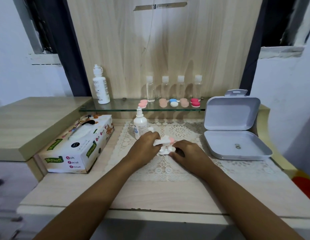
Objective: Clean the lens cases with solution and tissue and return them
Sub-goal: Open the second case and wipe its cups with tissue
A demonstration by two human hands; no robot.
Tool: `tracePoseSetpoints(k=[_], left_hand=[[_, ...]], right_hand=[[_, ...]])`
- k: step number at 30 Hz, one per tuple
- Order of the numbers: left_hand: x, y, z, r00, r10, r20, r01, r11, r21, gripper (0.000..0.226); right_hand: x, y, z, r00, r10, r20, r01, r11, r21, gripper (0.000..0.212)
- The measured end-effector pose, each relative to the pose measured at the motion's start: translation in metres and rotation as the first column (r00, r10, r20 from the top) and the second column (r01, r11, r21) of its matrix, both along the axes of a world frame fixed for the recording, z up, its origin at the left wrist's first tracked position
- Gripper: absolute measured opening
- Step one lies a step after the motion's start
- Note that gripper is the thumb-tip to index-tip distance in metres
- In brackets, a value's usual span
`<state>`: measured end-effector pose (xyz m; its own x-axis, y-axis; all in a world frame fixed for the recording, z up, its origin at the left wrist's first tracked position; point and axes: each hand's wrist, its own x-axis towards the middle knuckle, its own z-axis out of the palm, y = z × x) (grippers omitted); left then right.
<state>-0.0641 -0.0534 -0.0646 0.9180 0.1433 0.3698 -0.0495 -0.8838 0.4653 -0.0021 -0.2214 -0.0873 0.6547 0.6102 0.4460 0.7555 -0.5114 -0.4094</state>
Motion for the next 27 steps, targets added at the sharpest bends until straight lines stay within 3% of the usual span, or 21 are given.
tracePoseSetpoints(k=[5,10,13,19,27], left_hand=[[-0.001,0.008,-0.006,0.997,-0.082,-0.001,0.082,0.997,0.012,0.015],[-0.009,0.014,-0.014,0.976,-0.216,0.005,0.211,0.957,0.198,0.04],[-0.015,0.014,-0.015,0.975,-0.22,0.028,0.21,0.956,0.203,0.052],[-0.012,0.016,-0.016,0.977,-0.209,0.05,0.19,0.95,0.249,0.029],[-0.011,0.011,-0.017,0.974,-0.177,0.143,0.084,0.864,0.496,0.039]], right_hand=[[0.001,0.0,-0.002,1.0,0.001,-0.005,0.0,1.0,0.012,0.026],[0.002,0.0,-0.002,1.0,0.006,0.001,-0.006,1.0,0.0,0.027],[0.002,-0.001,-0.002,1.0,0.009,-0.008,-0.009,1.0,-0.001,0.023],[0.003,0.0,-0.002,1.0,0.012,0.0,-0.012,1.0,-0.024,0.024],[0.004,0.0,-0.003,1.0,0.007,0.008,-0.007,1.0,-0.02,0.03]])
